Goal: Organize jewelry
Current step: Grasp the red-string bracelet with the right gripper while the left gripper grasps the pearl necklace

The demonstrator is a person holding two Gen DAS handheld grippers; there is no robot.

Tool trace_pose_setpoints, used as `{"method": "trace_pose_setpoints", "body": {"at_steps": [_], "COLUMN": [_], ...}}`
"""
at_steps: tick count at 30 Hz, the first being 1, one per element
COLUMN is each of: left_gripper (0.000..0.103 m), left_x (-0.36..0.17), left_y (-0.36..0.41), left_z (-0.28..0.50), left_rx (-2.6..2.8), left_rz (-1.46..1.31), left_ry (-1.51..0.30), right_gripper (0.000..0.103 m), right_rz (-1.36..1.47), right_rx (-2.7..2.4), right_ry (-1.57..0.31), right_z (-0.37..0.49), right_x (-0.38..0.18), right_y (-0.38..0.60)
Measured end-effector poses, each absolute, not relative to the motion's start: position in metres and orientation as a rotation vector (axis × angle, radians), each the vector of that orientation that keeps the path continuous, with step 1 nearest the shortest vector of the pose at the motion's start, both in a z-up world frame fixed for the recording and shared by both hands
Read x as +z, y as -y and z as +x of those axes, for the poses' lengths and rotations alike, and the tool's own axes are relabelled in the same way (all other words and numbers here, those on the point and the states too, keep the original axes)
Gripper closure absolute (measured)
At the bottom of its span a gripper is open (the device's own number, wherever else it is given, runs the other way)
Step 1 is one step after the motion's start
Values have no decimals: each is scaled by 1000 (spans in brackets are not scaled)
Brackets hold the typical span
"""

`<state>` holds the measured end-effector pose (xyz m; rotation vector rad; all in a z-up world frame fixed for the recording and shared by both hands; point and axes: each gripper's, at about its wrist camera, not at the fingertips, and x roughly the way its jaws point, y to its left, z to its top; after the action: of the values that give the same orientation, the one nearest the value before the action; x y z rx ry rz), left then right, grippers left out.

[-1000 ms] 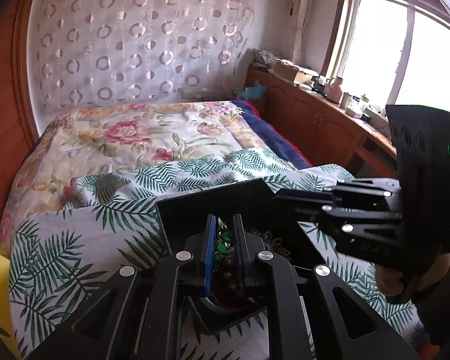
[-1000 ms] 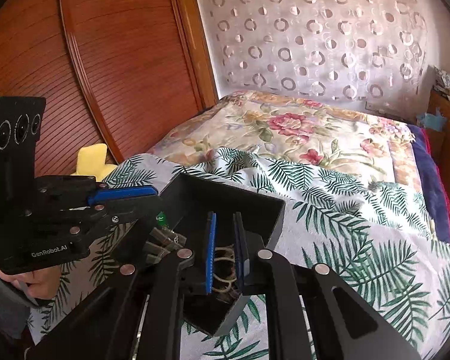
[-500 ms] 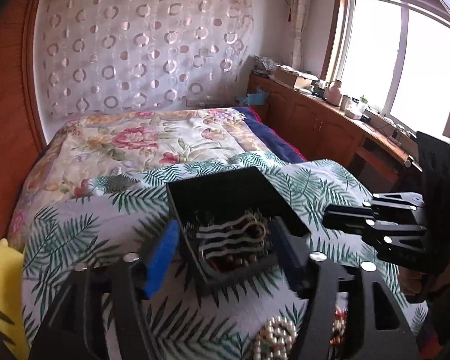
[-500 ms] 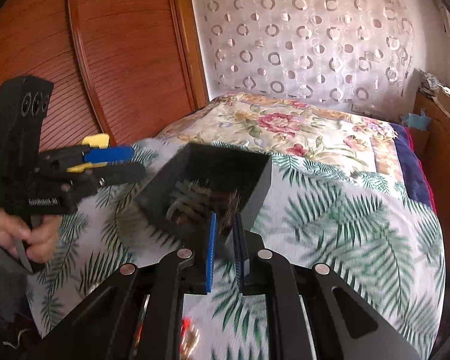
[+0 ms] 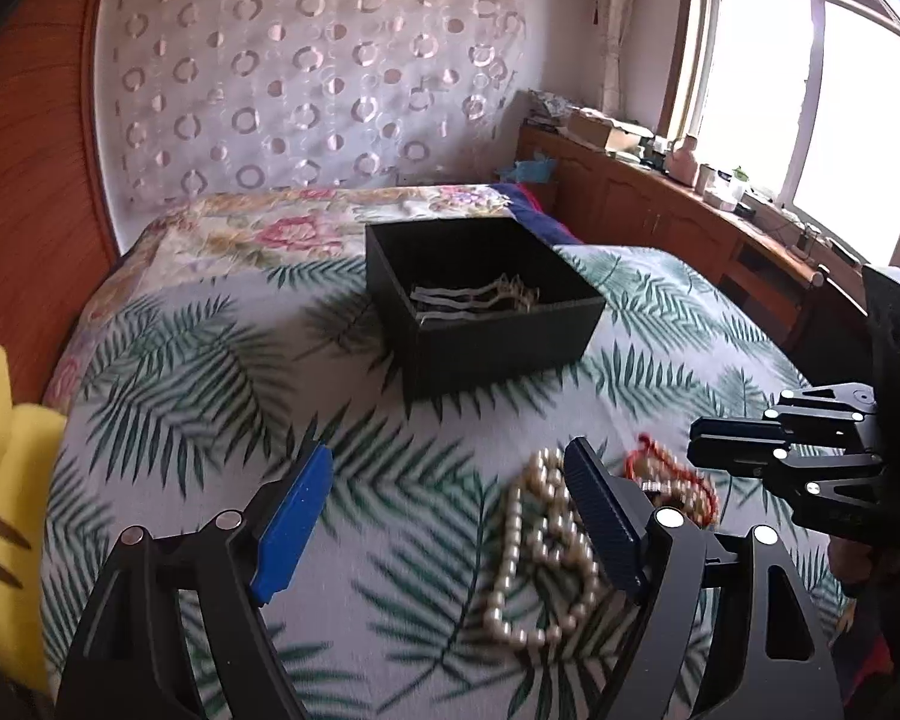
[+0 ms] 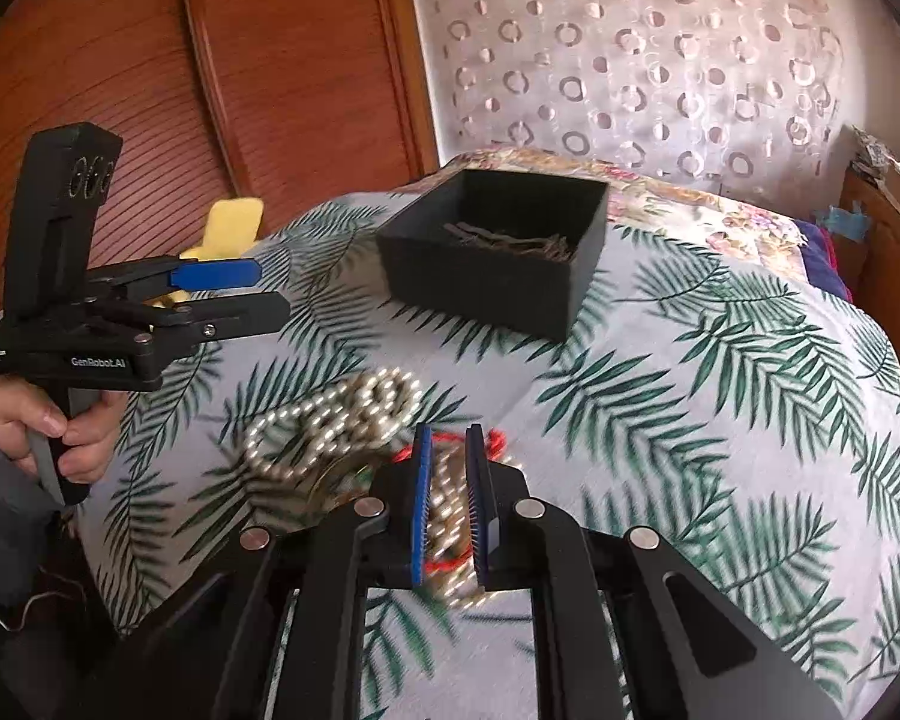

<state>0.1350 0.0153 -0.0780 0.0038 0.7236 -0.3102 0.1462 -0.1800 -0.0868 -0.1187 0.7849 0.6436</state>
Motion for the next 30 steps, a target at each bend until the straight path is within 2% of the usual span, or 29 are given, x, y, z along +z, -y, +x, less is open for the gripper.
{"method": "trace_pose_setpoints", "body": {"at_steps": [2, 4, 15, 18, 21, 26, 27, 28, 30], "left_gripper": [23, 21, 21, 21, 21, 21, 27, 39, 55], "left_x": [-80, -81, -94, -96, -98, -104, -104, -105, -107], "left_y": [-19, -21, -29, -28, -26, -19, -19, -17, -15], "left_z": [129, 123, 105, 104, 104, 103, 103, 104, 105], "left_rx": [-293, -281, -257, -257, -261, -278, -288, -301, -315], "left_rz": [8, 5, 23, 34, 39, 57, 55, 54, 54], "left_ry": [-725, -727, -764, -769, -775, -792, -796, -806, -823], "right_gripper": [87, 78, 79, 81, 95, 95, 95, 95, 95], "right_rz": [-135, -164, -351, -379, -405, -317, -298, -279, -255], "right_rx": [659, 669, 647, 637, 623, 629, 628, 625, 617], "right_ry": [-792, -795, -823, -830, -832, -791, -782, -769, -750], "right_z": [139, 133, 121, 121, 121, 122, 122, 122, 123], "right_x": [-88, -89, -100, -102, -105, -92, -88, -84, -76], "right_y": [174, 168, 143, 139, 139, 153, 156, 159, 165]}}
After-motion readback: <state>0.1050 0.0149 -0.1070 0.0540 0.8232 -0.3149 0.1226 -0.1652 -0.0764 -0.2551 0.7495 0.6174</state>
